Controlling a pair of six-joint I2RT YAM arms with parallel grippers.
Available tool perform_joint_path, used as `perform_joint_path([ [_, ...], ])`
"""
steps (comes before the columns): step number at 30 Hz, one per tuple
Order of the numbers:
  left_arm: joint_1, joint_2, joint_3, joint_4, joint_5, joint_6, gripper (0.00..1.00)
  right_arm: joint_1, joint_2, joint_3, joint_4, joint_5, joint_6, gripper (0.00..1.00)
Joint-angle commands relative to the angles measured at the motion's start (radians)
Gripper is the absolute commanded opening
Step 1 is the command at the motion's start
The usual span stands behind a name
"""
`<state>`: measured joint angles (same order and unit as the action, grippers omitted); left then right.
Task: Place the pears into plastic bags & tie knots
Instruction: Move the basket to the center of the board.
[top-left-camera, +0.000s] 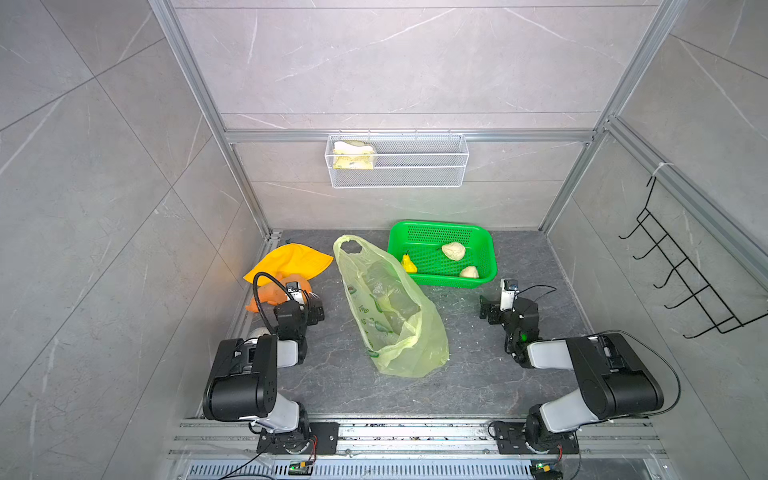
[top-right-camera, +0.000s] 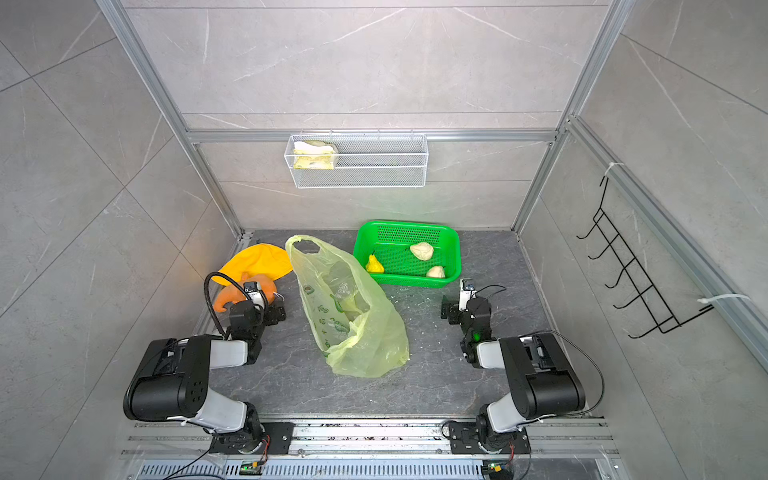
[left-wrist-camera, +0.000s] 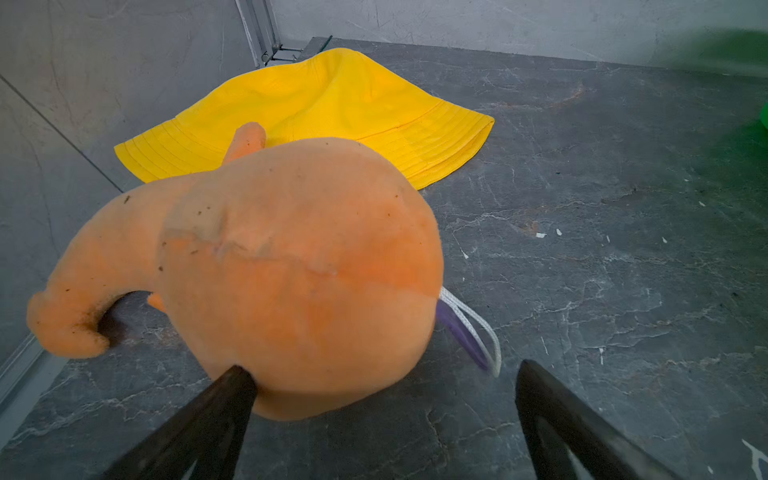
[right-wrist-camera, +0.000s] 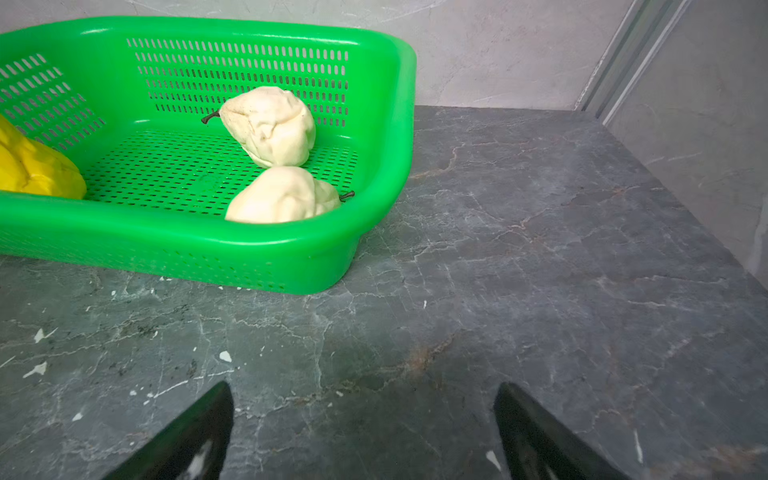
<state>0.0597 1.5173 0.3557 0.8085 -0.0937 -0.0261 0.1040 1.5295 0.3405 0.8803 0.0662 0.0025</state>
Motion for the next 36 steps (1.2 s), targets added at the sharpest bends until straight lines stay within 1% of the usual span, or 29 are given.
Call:
perform_joint_path([
  [1, 0.003, -0.016, 0.008, 0.031, 0.014, -0.001, 1.0, 0.0, -0.003, 0.017, 0.018, -0.003, -0.009, 0.99],
  [24, 0.012, -0.018, 0.007, 0.03, 0.029, -0.007, 1.0, -0.004, -0.005, 0.015, 0.016, -0.011, -0.003, 0.99],
  [25, 0.012, -0.023, 0.002, 0.038, 0.02, -0.012, 1.0, -0.005, -0.011, 0.01, 0.022, 0.003, 0.0, 0.99],
  [26, 0.012, -0.033, 0.005, 0.035, -0.027, -0.032, 1.0, -0.004, -0.02, 0.008, 0.021, 0.022, 0.008, 1.0],
  [29, 0.01, -0.119, -0.001, -0.031, -0.131, -0.071, 1.0, -0.004, -0.079, 0.006, -0.021, 0.077, 0.022, 1.0],
  [31, 0.015, -0.204, 0.018, -0.155, -0.243, -0.13, 1.0, -0.004, -0.108, -0.003, -0.026, 0.104, 0.032, 1.0],
  [33, 0.017, -0.281, 0.038, -0.247, -0.264, -0.146, 1.0, -0.004, -0.159, -0.002, -0.068, 0.093, 0.025, 0.99],
  [35, 0.017, -0.372, 0.103, -0.439, -0.265, -0.207, 1.0, -0.004, -0.228, 0.028, -0.171, 0.048, 0.015, 1.0],
  [36, 0.015, -0.401, 0.133, -0.508, -0.265, -0.231, 1.0, -0.002, -0.252, 0.053, -0.25, 0.021, 0.013, 1.0],
])
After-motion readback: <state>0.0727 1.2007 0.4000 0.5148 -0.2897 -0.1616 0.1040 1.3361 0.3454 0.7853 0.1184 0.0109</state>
